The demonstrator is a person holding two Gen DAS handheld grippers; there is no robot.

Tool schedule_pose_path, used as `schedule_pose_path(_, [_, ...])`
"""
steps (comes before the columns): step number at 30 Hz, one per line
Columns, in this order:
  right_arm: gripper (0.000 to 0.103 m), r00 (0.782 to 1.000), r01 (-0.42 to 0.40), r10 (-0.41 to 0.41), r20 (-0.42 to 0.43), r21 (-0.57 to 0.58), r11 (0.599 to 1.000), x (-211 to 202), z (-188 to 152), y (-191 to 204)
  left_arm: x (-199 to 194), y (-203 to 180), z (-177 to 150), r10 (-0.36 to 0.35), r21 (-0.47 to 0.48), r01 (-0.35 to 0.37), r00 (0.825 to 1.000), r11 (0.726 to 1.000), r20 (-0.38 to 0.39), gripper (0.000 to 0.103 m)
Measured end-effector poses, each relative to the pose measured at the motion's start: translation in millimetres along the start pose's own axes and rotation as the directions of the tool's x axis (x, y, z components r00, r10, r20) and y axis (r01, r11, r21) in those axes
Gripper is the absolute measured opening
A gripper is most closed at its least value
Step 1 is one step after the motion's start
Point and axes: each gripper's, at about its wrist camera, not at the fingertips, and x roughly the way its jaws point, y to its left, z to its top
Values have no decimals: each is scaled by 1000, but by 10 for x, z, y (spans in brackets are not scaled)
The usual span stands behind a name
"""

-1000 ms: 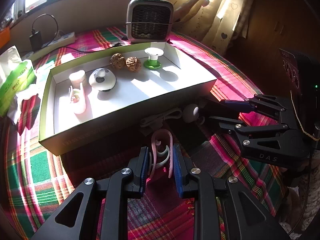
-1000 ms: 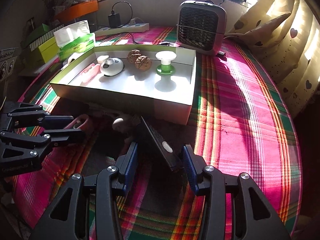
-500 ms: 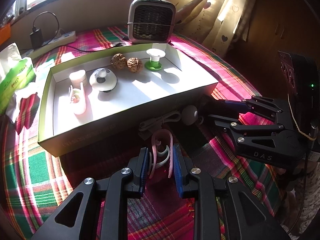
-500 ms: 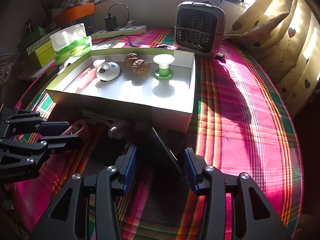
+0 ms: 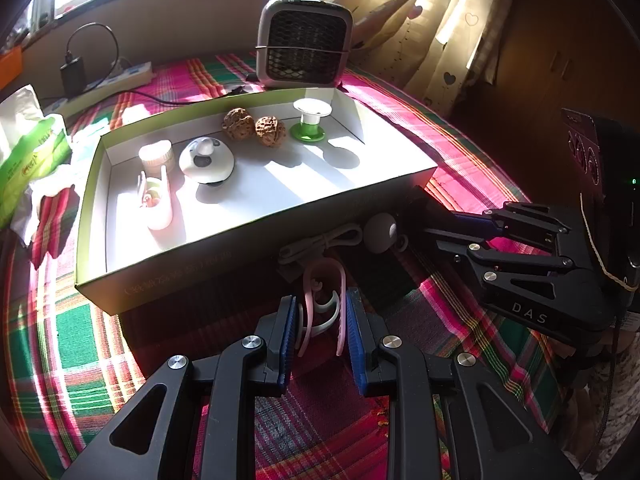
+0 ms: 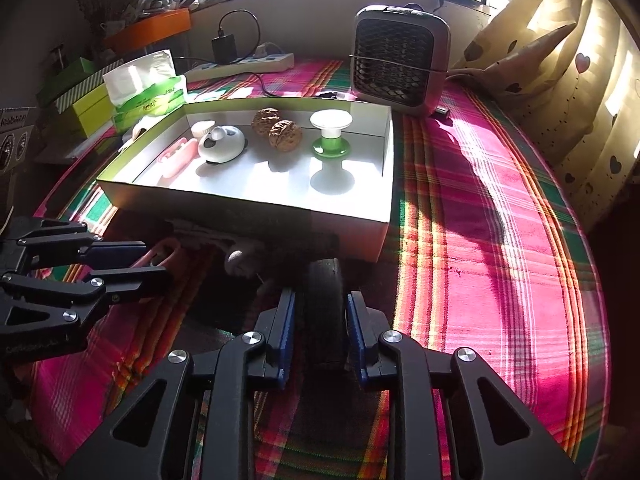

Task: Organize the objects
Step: 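Grasp the pink loop with the left tool while the right tool grasps the black case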

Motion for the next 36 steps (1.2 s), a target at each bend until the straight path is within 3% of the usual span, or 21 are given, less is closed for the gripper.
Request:
schedule_pose_path(10, [25, 1000, -7, 7, 2, 12, 1000, -5, -4, 1, 17, -39, 2, 31, 35, -31, 999, 999, 12, 21])
schedule_pose_path(36, [25, 1000, -31, 31, 4, 48, 998, -77, -47, -10, -110, -15, 17, 48, 12, -49, 998, 999, 50, 20])
